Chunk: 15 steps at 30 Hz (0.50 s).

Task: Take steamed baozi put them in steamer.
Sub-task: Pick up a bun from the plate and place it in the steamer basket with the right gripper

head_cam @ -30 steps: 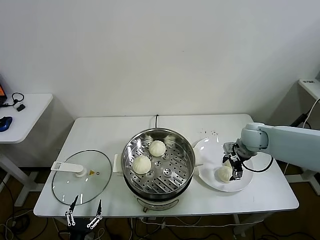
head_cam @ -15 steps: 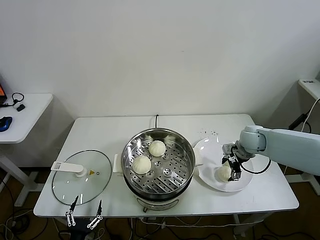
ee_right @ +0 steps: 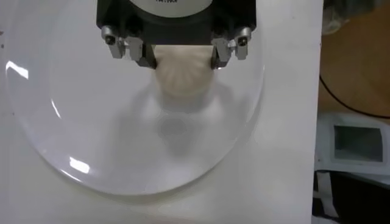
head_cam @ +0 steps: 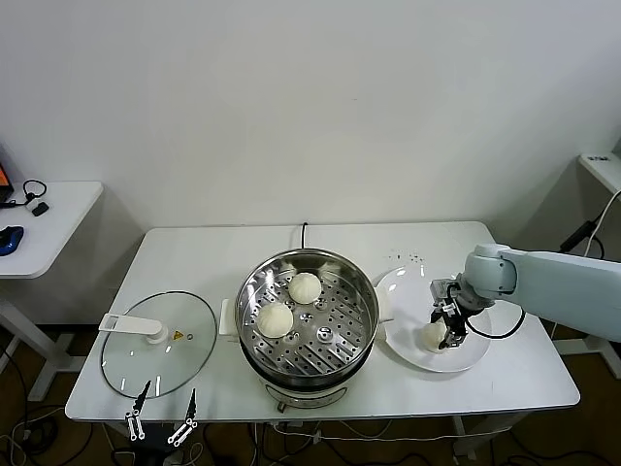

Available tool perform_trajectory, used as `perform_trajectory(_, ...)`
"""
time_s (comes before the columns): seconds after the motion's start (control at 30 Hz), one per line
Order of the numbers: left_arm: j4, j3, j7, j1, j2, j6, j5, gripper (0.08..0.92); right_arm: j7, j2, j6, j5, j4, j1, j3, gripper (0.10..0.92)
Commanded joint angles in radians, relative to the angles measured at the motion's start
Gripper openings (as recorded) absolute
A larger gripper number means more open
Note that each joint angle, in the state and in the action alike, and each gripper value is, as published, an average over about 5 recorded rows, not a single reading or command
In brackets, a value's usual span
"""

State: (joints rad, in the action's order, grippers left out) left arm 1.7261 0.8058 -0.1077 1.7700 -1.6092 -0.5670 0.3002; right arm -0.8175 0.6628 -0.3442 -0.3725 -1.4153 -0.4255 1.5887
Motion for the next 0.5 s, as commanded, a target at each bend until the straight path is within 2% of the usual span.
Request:
perform_trajectory(0.03,0.006,-0.003,0.0,0.003,-0.049,-0.001,0.005,0.823,0.001,0.017,-0.017,-0.171,-0.074,-0.251,0.189,0.62)
perform_trajectory(0.5,0.009,-0.005,-0.004,0.004,-0.049,0.002,0.006,0.823,-0.096,0.19,0.024,-0.432,-0.194,-0.791,0.48,0.619)
